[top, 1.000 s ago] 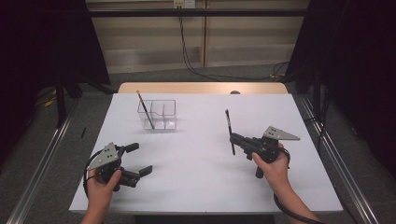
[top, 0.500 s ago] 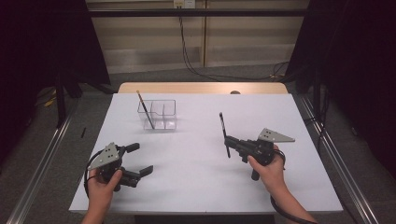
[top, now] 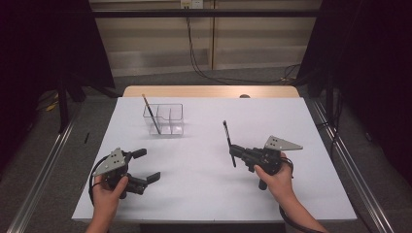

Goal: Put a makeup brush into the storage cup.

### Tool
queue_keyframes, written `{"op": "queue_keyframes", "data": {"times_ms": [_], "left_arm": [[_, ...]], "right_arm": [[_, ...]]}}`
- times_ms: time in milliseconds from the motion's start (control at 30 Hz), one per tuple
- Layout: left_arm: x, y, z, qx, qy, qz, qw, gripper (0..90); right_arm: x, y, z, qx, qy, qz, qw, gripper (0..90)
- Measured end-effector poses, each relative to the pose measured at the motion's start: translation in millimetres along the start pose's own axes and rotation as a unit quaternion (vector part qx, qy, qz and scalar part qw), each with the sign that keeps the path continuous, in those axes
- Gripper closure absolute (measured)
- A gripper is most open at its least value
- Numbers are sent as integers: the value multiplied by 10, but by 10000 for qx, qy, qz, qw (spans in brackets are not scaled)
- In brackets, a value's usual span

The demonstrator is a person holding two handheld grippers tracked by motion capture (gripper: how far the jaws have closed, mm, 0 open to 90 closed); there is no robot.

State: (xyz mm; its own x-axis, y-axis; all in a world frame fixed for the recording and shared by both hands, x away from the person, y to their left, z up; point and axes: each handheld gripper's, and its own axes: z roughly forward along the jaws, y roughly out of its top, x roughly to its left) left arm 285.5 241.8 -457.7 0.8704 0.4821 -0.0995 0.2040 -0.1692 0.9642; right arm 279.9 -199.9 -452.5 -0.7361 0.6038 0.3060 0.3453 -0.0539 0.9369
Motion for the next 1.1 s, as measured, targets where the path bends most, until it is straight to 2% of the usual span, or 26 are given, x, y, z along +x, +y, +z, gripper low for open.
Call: {"op": "queue_keyframes", "data": {"times_ms": [533,767,1100], "left_arm": [[-30,38,79,42,-74,10,10000,0],[-41,87,151,-19,-181,-30,9998,0],[-52,178,255,-100,-307,22,9995,0]], "right_arm": [[63,-23,58,1,170,-68,9998,847],[54,-29,63,-21,182,-45,9998,847],[77,-43,99,13,235,-74,9997,847]]}}
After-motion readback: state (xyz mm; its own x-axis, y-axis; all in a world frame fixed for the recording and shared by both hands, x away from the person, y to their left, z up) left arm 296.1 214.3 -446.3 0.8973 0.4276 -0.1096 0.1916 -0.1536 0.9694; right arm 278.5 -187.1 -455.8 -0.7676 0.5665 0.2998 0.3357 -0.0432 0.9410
